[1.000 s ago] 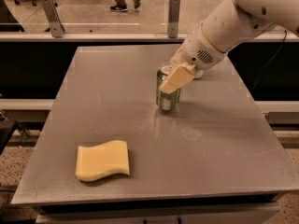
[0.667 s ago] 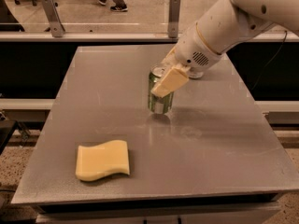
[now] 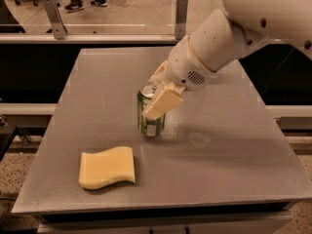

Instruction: Move green can near sponge

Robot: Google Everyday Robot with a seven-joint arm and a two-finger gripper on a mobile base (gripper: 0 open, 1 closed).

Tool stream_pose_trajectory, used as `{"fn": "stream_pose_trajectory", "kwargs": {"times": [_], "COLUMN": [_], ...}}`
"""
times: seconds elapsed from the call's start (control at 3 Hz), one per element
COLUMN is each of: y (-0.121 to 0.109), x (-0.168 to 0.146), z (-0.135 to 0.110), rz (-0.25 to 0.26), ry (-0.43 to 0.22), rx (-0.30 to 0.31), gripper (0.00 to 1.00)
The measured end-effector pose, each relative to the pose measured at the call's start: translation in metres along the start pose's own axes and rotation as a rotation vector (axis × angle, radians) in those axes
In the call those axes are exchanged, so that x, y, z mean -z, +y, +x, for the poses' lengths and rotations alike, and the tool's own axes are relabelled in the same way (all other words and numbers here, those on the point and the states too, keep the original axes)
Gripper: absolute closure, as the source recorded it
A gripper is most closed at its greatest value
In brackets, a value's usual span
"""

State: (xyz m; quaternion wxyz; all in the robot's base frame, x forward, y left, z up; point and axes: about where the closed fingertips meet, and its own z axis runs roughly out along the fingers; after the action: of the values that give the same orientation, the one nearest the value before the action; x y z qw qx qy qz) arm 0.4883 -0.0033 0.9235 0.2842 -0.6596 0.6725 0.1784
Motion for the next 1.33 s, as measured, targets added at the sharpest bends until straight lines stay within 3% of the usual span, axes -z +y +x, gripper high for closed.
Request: {"fn": "stream_pose_trajectory", "kwargs": {"times": [1.0,1.33], "y": [0.027,0.033], "x": [-0.019,-0.022], "z": [-0.003,-0.001], "rz": [-0.062,-0.086], "ry": [0.002,0.003], "rx": [0.054,0.062], "gripper": [0.31,0.00]}}
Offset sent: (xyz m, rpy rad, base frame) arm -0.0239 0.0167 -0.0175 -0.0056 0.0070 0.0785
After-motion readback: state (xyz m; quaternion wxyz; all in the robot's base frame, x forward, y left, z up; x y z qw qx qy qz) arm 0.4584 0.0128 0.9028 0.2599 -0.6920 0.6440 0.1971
